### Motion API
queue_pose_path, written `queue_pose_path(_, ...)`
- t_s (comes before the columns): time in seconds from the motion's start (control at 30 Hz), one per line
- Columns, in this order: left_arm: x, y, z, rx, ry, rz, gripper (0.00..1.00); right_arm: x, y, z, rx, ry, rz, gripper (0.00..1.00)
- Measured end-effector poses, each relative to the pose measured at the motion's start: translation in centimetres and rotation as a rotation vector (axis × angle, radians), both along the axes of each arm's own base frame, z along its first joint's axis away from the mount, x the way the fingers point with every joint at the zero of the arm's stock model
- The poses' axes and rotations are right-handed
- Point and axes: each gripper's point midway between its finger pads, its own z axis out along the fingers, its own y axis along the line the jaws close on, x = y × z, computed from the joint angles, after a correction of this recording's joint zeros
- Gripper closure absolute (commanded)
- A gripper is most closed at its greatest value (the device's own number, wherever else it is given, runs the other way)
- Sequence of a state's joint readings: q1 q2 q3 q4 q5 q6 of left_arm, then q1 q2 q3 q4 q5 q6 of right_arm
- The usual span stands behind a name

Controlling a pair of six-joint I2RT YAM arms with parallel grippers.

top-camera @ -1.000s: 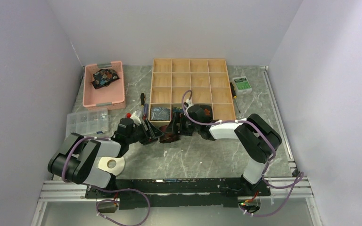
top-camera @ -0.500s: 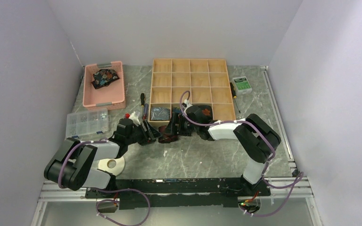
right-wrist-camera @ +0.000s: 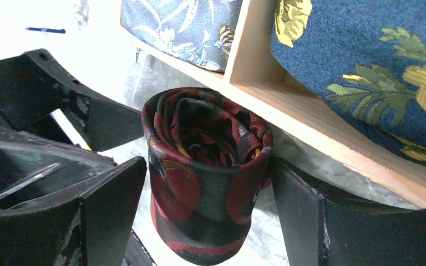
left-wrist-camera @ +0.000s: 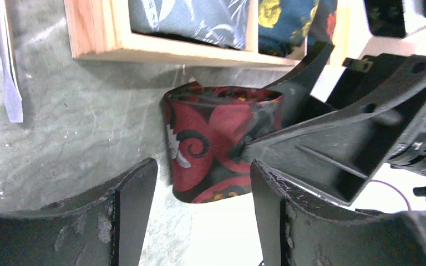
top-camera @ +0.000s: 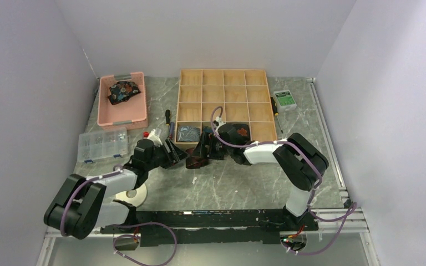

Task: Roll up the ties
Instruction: Roll the tie at the center of the board, then pick up the tie at the center of the board.

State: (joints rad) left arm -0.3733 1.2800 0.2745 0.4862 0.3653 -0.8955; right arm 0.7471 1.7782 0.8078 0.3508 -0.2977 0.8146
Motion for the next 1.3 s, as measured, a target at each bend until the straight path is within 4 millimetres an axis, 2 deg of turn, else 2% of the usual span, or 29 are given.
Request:
queue_pose_path(0.07,0.4,0.3,0.9,-0.002,-0.032,0.020,0.32,0.1,0.1,0.0,0.001,0.000,0.000,0.13)
queue_pose_path(0.17,0.5,0.6,1.2,0.003,-0.043,0.039,0.37,0.1,0.3,0.0,0.003,0.001,0.004,0.13)
queue_pose_path(0.33,0.2,1.1,-0.5,0.037,0.019,0.057,0.50,0.1,0.6,-0.1,0.004,0.002,0.010,0.12)
queue_pose_path(0.47,-0.1,1.4,-2.0,0.060,0.070,0.069,0.51,-0.1,0.9,0.0,0.008,0.004,0.022,0.12)
queue_pose_path(0.6,0.0,1.5,-2.5,0.068,0.083,0.074,0.53,-0.2,1.0,0.0,0.011,0.007,0.030,0.13)
queue_pose_path(0.97,0.5,0.7,-2.5,0.040,0.075,0.048,0.52,-0.4,1.9,-0.2,0.013,0.018,0.048,0.20)
queue_pose_path(1.1,0.4,0.7,-2.4,0.037,0.076,0.043,0.51,-0.3,2.0,-0.3,0.014,0.026,0.043,0.27)
queue_pose_path(1.3,0.4,0.6,-2.3,0.035,0.073,0.041,0.47,-0.2,2.0,-0.8,0.011,0.041,0.030,0.46)
